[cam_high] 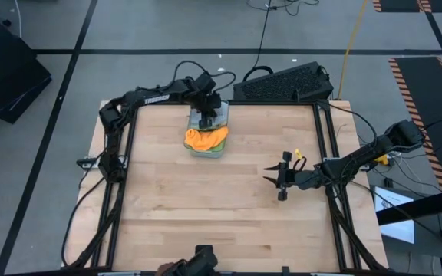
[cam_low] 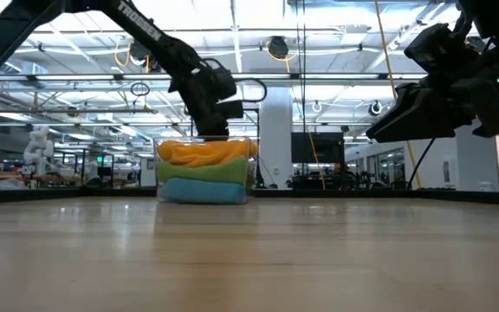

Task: Fold microfiber towels
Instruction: Put the folded gray towel into the bin

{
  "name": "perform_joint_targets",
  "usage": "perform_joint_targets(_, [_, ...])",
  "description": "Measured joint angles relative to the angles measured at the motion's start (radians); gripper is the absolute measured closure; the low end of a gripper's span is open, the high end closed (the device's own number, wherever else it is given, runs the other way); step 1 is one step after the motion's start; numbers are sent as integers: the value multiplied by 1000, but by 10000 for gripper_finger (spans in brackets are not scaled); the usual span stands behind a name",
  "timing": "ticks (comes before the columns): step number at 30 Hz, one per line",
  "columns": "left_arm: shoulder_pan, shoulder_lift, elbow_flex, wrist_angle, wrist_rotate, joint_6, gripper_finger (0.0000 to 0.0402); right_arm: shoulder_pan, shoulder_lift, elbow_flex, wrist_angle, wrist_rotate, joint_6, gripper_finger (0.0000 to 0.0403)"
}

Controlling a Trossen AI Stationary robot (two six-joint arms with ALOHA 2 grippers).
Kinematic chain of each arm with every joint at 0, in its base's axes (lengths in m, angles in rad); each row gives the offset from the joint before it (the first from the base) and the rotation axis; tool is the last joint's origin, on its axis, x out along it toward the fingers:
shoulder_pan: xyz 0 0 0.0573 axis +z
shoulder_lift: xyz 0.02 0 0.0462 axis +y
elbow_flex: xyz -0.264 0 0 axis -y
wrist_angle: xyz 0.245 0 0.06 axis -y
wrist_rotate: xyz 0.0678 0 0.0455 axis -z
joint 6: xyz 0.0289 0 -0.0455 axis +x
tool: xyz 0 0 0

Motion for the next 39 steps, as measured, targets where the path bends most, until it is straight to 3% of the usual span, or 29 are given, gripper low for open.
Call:
perform_joint_targets(5, [4, 32, 0, 9, 21, -4, 376, 0, 0, 0, -1, 3, -7, 278])
perform_joint_targets(11, [-5, 39, 0, 25, -7, -5, 396, 0, 0, 0, -6, 3, -5, 278])
perform_joint_targets(20, [-13, -134, 0, -63, -105, -57, 369, 0, 0, 0, -12, 4, -5, 278])
perform_joint_targets(26, [20, -239, 0, -171, -237, -78, 373, 0, 0, 0, -12, 4, 1, 278])
perform_joint_targets(30, [71, -228, 0, -207, -267, -118, 396, 0, 0, 0, -11, 4, 2, 278])
perform_joint_targets(39, [77, -130, -66, -125, -249, -119, 398, 0, 0, 0, -12, 3, 2, 278])
